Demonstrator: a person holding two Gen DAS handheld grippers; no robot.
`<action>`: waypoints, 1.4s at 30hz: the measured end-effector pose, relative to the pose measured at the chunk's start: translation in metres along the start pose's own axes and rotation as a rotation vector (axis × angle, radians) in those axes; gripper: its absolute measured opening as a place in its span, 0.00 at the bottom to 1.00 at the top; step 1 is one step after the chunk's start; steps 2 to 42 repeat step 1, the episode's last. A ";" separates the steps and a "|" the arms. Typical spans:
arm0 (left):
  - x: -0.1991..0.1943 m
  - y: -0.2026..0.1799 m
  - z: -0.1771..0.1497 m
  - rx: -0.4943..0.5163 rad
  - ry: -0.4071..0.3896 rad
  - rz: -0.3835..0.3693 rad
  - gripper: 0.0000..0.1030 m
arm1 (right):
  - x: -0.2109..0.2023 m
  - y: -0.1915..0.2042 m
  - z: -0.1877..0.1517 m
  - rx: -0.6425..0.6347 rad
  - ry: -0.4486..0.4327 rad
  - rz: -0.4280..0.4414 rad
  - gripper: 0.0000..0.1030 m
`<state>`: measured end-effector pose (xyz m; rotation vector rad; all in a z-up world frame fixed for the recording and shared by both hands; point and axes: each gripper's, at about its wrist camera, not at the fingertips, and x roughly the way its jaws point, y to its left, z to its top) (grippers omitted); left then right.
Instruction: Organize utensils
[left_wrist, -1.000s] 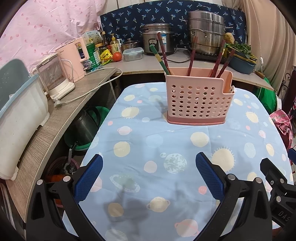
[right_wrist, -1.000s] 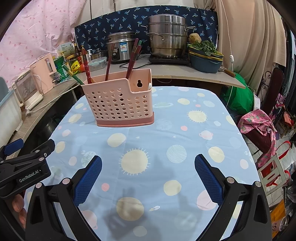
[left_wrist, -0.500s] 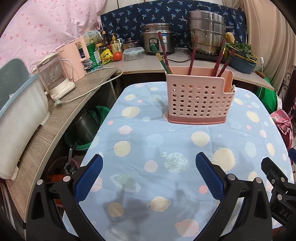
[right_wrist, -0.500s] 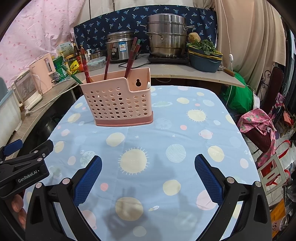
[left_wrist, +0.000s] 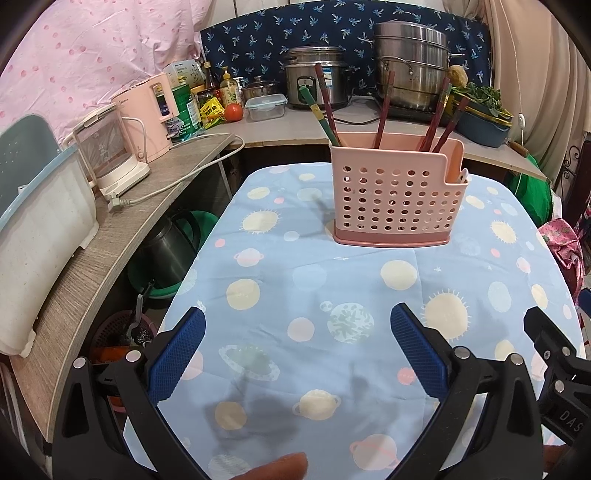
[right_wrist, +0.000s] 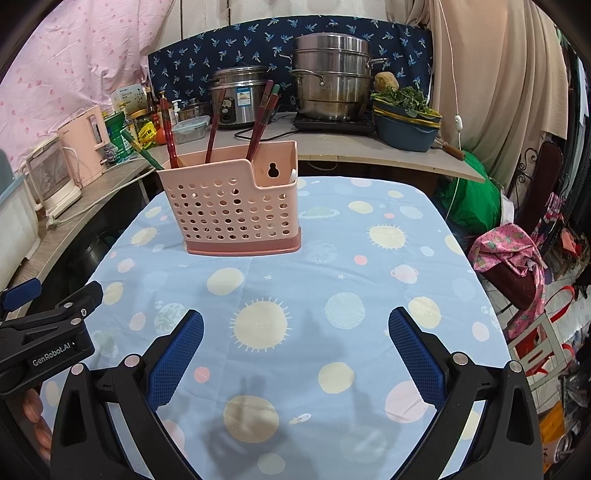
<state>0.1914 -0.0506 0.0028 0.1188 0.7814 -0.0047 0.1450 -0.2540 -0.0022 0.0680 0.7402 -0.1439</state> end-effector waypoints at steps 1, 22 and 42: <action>0.000 -0.001 0.000 0.004 0.001 0.001 0.93 | 0.000 0.000 0.000 -0.004 0.000 -0.003 0.94; 0.000 -0.001 0.000 0.004 0.001 0.001 0.93 | 0.000 0.000 0.000 -0.004 0.000 -0.003 0.94; 0.000 -0.001 0.000 0.004 0.001 0.001 0.93 | 0.000 0.000 0.000 -0.004 0.000 -0.003 0.94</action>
